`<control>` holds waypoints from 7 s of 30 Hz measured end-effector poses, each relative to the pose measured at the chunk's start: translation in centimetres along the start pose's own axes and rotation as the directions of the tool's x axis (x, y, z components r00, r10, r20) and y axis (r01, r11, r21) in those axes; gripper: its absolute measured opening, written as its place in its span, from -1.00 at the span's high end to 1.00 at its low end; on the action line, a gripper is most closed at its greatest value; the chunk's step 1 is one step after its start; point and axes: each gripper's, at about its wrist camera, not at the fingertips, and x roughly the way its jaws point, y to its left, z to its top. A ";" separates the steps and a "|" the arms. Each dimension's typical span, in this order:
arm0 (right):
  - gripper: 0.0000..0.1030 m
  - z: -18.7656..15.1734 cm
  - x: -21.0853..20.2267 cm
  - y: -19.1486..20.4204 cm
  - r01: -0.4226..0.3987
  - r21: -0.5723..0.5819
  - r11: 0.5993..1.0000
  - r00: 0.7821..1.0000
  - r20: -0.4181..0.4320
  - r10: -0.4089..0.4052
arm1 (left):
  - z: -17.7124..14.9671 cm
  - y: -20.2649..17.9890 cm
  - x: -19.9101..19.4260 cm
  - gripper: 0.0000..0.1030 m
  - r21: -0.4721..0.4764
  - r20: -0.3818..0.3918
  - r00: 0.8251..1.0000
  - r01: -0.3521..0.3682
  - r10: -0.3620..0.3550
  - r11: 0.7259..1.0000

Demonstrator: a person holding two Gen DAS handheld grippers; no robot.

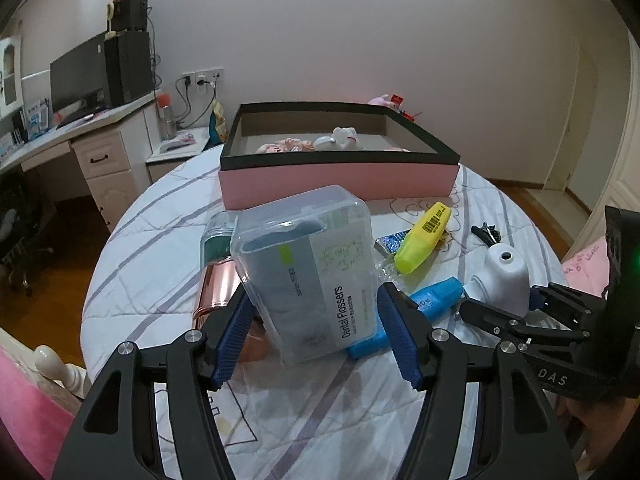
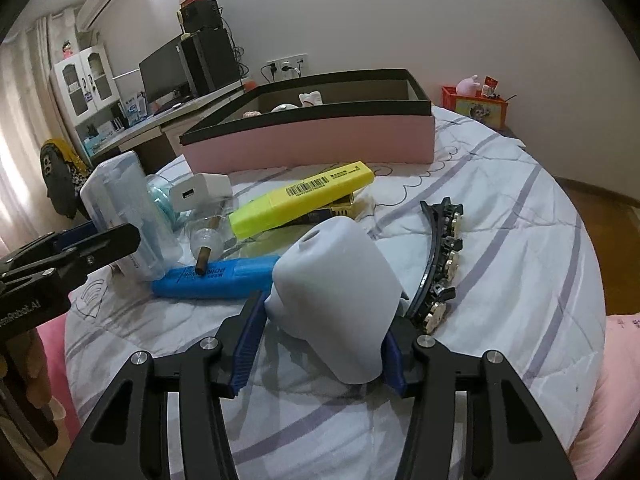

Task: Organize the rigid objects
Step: 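Lift the flossers box and white spool off the bed with both grippers, then carry the flossers box and white spool over the pink box, then open both grippers to release the items into the pink box, then withdraw both grippers from the pink box back over the bed, then lower the left gripper onto the copper cup while the right gripper approaches the black hair clip, then close the left gripper on the copper cup while the right gripper grasps the black beaded hair clip, then lift the copper cup and hair clip and carry them over the pink box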

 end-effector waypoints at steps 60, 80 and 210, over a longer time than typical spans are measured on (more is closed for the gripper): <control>0.00 12.8 -0.8 0.4 -0.033 -0.114 0.993 0.987 0.151 0.050 | 13.5 -0.5 3.7 -0.31 0.113 0.072 0.996 0.040 -0.048 0.993; -0.06 21.2 14.7 -3.1 0.037 -0.115 0.993 0.988 -0.145 -0.053 | 20.9 2.7 21.6 -0.37 0.079 -0.200 0.980 -0.003 0.019 0.997; 0.64 7.7 -13.3 4.6 0.058 -0.114 0.992 0.892 0.452 0.000 | 6.2 -1.5 -12.1 0.08 0.007 0.372 0.916 -0.163 0.148 0.987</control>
